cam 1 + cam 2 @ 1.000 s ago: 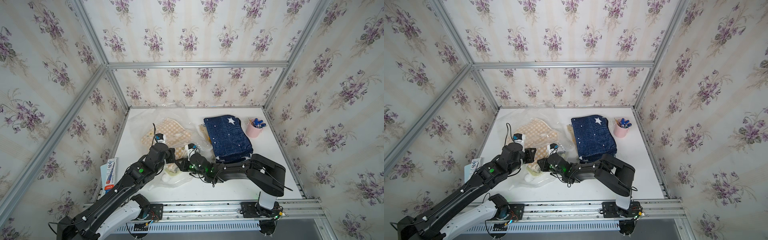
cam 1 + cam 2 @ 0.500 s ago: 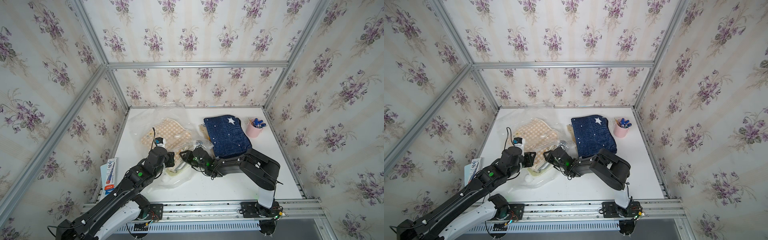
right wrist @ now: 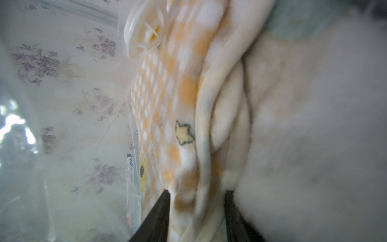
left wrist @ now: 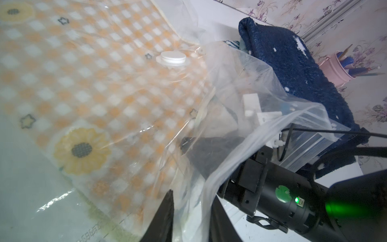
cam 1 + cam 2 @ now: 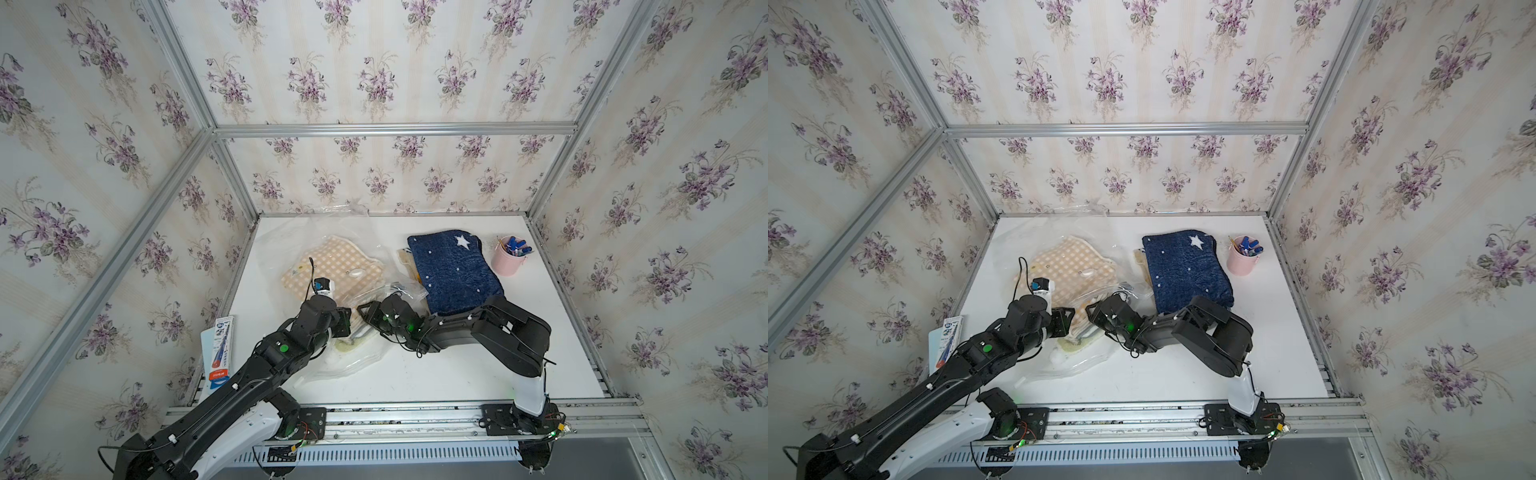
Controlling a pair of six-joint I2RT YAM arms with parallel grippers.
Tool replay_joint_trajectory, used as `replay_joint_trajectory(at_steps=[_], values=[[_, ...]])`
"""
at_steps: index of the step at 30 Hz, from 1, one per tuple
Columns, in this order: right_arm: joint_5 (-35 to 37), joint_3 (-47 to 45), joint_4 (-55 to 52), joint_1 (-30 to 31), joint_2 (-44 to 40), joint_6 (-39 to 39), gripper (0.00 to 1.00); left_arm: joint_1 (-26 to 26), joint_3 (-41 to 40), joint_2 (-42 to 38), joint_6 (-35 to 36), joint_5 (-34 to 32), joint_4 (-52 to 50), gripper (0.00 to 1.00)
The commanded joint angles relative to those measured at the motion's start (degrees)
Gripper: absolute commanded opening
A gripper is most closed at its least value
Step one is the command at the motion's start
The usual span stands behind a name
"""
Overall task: Take the blanket out of the vacuum bag
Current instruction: Take out the blanket from the vacuum bag.
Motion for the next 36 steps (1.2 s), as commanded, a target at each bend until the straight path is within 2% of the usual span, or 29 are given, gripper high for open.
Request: replay_joint_trajectory(at_steps=[1,3,5,10,14,18,21,26,33,36], values=[[-1.7,-0.5,0.0,-0.1,1.1,1.1,0.45,0.0,0.0,-0.2,0.2,0.3,1.3,0.29],[-2.3,-0.3,0.9,0.0,1.4,0.8,0.40,0.0,-0.3,-0.4,0.1,0.3,1.5,0.29],[-3.4,-0.1,2.9,0.0,1.2,-0.4,0.29,0.0,-0.4,-0.4,0.0,0.3,1.5,0.29],[-5.5,1.0,4.6,0.3,-0.6,-1.9,0.14,0.0,-0.3,-0.4,-0.1,0.3,1.3,0.29],[-7.2,1.7,5.7,0.3,-1.4,-2.1,0.07,0.0,0.0,-0.2,-0.1,0.2,1.2,0.29],[-8.0,2.6,5.8,0.3,-2.5,-2.6,0.06,0.1,0.7,0.0,0.1,0.2,0.6,0.29],[-7.3,2.3,4.9,0.3,-3.5,-3.0,0.10,0.0,1.1,0.0,0.3,0.2,0.3,0.29],[-6.1,-0.1,3.7,0.3,-3.6,-2.2,0.29,0.0,1.2,-0.1,0.5,0.1,-0.1,0.29],[-5.8,-2.3,2.8,0.2,-2.7,-2.0,0.39,0.0,1.0,-0.3,0.4,-0.1,-0.3,0.29],[-5.3,-3.2,1.7,0.2,-2.9,-1.8,0.49,0.0,0.9,-0.7,0.5,-0.3,-0.7,0.29]])
